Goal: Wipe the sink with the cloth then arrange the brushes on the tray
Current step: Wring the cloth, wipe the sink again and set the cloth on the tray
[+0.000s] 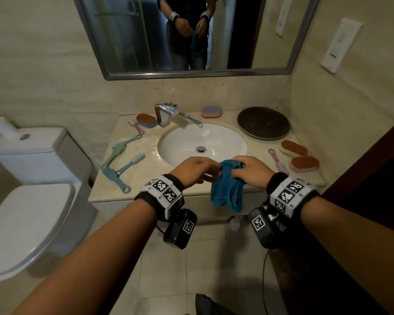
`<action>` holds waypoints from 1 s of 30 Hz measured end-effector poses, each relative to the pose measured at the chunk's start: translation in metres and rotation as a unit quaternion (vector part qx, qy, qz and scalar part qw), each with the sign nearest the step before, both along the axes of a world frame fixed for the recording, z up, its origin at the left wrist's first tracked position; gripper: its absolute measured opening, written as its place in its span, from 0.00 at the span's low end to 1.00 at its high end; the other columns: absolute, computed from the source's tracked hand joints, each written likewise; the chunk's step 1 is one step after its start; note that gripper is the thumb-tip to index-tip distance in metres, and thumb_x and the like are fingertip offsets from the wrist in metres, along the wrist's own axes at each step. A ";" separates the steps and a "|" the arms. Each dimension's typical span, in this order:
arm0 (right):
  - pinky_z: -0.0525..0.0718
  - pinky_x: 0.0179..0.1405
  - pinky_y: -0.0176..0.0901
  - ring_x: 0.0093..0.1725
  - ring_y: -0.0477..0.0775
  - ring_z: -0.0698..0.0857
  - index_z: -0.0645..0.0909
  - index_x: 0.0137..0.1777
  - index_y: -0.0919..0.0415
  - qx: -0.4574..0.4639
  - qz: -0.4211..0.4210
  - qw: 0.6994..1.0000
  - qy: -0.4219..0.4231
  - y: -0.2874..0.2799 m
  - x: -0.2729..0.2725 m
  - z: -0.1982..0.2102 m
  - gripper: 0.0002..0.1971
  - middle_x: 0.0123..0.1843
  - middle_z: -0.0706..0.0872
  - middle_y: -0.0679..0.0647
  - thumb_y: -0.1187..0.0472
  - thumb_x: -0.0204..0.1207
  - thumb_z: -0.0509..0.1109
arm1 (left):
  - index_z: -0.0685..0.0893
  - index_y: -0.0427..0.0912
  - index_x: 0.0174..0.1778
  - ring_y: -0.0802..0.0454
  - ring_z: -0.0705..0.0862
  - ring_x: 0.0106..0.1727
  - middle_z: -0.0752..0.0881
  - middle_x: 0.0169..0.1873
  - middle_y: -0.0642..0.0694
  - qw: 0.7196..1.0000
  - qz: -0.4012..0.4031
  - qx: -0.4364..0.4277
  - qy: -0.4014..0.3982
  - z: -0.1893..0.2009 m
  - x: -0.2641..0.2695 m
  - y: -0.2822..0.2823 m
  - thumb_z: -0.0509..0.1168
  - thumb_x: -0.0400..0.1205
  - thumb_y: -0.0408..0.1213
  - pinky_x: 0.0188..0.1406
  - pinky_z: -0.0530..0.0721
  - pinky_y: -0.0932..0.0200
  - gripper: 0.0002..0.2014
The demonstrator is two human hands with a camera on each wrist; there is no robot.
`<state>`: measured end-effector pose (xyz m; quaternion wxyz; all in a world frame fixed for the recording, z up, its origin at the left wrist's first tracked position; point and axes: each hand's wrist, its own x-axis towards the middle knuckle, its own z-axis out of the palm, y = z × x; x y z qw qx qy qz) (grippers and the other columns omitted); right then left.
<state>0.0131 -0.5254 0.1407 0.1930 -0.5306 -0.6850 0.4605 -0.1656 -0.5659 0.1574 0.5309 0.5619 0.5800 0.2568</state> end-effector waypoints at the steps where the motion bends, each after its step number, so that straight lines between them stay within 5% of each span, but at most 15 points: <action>1: 0.82 0.46 0.50 0.45 0.57 0.83 0.82 0.50 0.61 -0.009 -0.016 0.999 0.027 0.003 -0.002 0.000 0.09 0.41 0.84 0.57 0.71 0.73 0.65 | 0.81 0.43 0.62 0.50 0.85 0.50 0.86 0.53 0.44 1.000 0.020 0.021 0.012 -0.005 -0.010 0.004 0.57 0.84 0.36 0.52 0.78 0.57 0.13; 5: 0.84 0.46 0.45 0.48 0.54 0.84 0.81 0.56 0.53 -0.053 -0.069 0.985 0.151 0.009 -0.010 0.009 0.17 0.49 0.85 0.57 0.72 0.73 0.62 | 0.64 0.51 0.77 0.51 0.78 0.59 0.79 0.60 0.49 0.999 0.024 -0.013 0.038 -0.024 -0.037 0.020 0.66 0.81 0.43 0.56 0.79 0.55 0.29; 8: 0.84 0.56 0.51 0.53 0.54 0.84 0.80 0.57 0.51 -0.073 -0.104 0.969 0.211 0.017 -0.012 0.015 0.19 0.55 0.84 0.56 0.73 0.76 0.59 | 0.52 0.57 0.80 0.48 0.75 0.66 0.80 0.64 0.47 0.997 -0.021 -0.070 -0.013 -0.028 -0.033 0.032 0.66 0.80 0.44 0.64 0.76 0.48 0.37; 10: 0.83 0.58 0.54 0.55 0.55 0.83 0.78 0.58 0.50 -0.085 -0.121 0.963 0.227 0.026 -0.011 0.014 0.18 0.56 0.83 0.56 0.73 0.77 0.57 | 0.53 0.54 0.80 0.49 0.79 0.61 0.84 0.57 0.45 0.998 -0.017 -0.039 -0.043 -0.030 -0.028 0.044 0.67 0.80 0.39 0.63 0.78 0.48 0.36; 14: 0.85 0.41 0.48 0.46 0.52 0.83 0.68 0.61 0.48 -0.078 -0.173 0.964 0.184 0.053 -0.002 0.006 0.16 0.50 0.83 0.57 0.69 0.80 0.59 | 0.62 0.47 0.76 0.42 0.82 0.46 0.80 0.38 0.40 0.995 0.030 0.034 -0.088 -0.033 -0.021 0.077 0.64 0.82 0.30 0.57 0.83 0.41 0.28; 18: 0.83 0.35 0.46 0.39 0.51 0.81 0.65 0.55 0.48 -0.074 -0.211 0.965 0.135 0.091 0.013 -0.010 0.13 0.49 0.82 0.62 0.67 0.80 0.62 | 0.74 0.47 0.58 0.42 0.79 0.43 0.75 0.35 0.40 0.994 0.003 0.061 -0.092 -0.037 -0.013 0.117 0.60 0.83 0.28 0.49 0.86 0.46 0.11; 21: 0.83 0.39 0.45 0.44 0.51 0.83 0.69 0.51 0.52 -0.109 -0.170 0.963 0.179 0.127 0.026 -0.015 0.13 0.48 0.81 0.57 0.71 0.77 0.66 | 0.80 0.43 0.56 0.48 0.81 0.44 0.77 0.40 0.45 0.997 -0.002 0.060 -0.058 -0.044 0.002 0.159 0.67 0.79 0.27 0.50 0.87 0.53 0.12; 23: 0.84 0.42 0.44 0.47 0.51 0.82 0.70 0.56 0.58 -0.090 -0.117 0.979 0.141 0.156 0.037 -0.017 0.20 0.50 0.79 0.54 0.77 0.70 0.71 | 0.81 0.44 0.61 0.49 0.81 0.49 0.79 0.47 0.46 0.997 -0.009 0.073 0.025 -0.050 0.014 0.194 0.72 0.75 0.27 0.55 0.85 0.54 0.19; 25: 0.84 0.49 0.47 0.52 0.55 0.82 0.74 0.55 0.58 -0.041 -0.076 0.996 0.032 0.193 0.050 -0.021 0.22 0.54 0.79 0.55 0.79 0.66 0.73 | 0.81 0.40 0.63 0.50 0.80 0.49 0.81 0.49 0.45 0.995 -0.006 0.080 0.054 -0.054 0.029 0.232 0.72 0.74 0.25 0.51 0.83 0.61 0.21; 30: 0.75 0.47 0.37 0.56 0.55 0.82 0.84 0.55 0.60 0.019 -0.063 0.986 -0.151 0.278 0.080 -0.032 0.12 0.55 0.85 0.56 0.67 0.71 0.70 | 0.84 0.35 0.54 0.47 0.82 0.46 0.86 0.48 0.38 0.986 -0.015 0.080 0.148 -0.070 0.069 0.315 0.68 0.78 0.30 0.50 0.80 0.55 0.10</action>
